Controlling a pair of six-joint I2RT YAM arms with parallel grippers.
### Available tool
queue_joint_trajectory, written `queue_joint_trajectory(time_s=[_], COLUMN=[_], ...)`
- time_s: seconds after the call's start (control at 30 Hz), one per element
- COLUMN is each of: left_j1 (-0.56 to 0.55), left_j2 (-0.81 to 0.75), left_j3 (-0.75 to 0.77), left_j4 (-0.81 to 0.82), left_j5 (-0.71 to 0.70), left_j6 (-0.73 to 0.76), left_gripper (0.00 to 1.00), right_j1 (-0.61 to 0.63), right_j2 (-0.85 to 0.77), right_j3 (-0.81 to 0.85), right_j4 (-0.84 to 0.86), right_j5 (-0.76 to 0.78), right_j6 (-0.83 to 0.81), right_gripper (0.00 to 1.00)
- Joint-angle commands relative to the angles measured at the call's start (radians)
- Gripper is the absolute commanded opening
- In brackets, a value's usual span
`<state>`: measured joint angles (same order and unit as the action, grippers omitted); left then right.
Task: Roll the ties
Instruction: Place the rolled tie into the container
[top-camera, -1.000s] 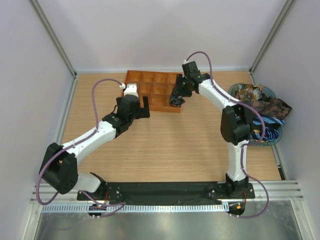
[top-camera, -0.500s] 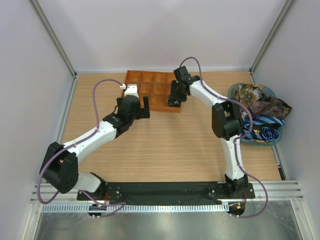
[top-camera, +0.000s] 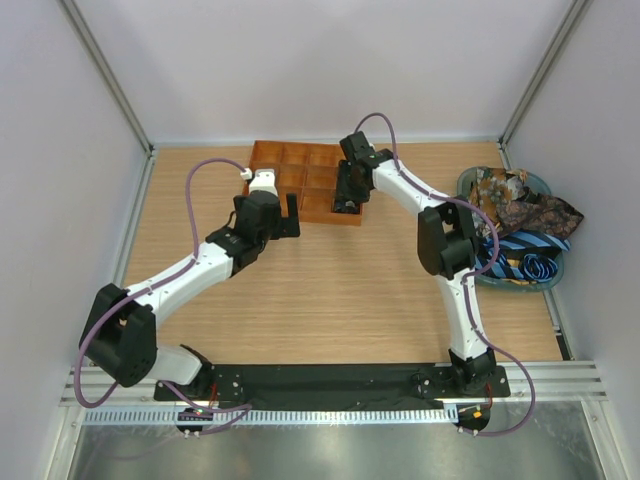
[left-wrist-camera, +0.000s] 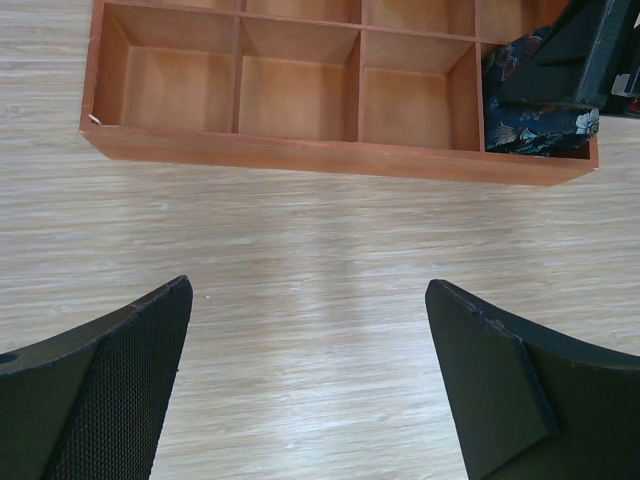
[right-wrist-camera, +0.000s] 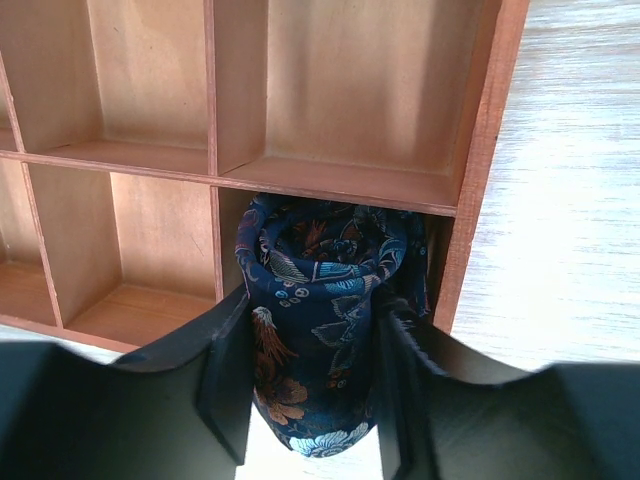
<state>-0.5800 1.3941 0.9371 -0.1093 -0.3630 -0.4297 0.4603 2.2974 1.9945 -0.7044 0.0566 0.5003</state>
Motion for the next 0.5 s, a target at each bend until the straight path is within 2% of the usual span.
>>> queue_joint_trajectory(time_s=[0.0,0.13,0.23,0.27,0.3,0.47], left_j1=[0.005,0.005,0.005,0.005,0.005,0.005], left_j2=[-0.018,-0.023,-0.026,-0.026,-0.026,-0.029], left_j3=[-0.001,0.002,0.002,-0.001,0.000,0.002], left_j4=[0.036,0.031,0.028,0.028,0.026,0.022], left_j5=[-0.004,-0.004,-0.005,-0.007,-0.007,-0.005], left_j6=[0.009,0.012,0.012,0.012,0.016,0.016], left_gripper=[1.00,1.00,1.00,1.00,1.00,1.00], right_j1=[0.012,0.017,0.020,0.021,0.021,0.026], right_j2=[0.007,-0.007,-0.012,-0.013,-0.015,-0.023], right_j3=[0.018,0.059,0.073,0.073,0.076,0.105], right_j4=[-0.018,-0.056,-0.067,-0.069,-0.070,-0.086], right_j5=[0.034,0.046,0.058,0.061,0.065,0.074], right_j6=[0.017,0.017,0.014,0.014,0.014,0.006], right_gripper=[0.49,0.55,0.63,0.70,0.73,0.78])
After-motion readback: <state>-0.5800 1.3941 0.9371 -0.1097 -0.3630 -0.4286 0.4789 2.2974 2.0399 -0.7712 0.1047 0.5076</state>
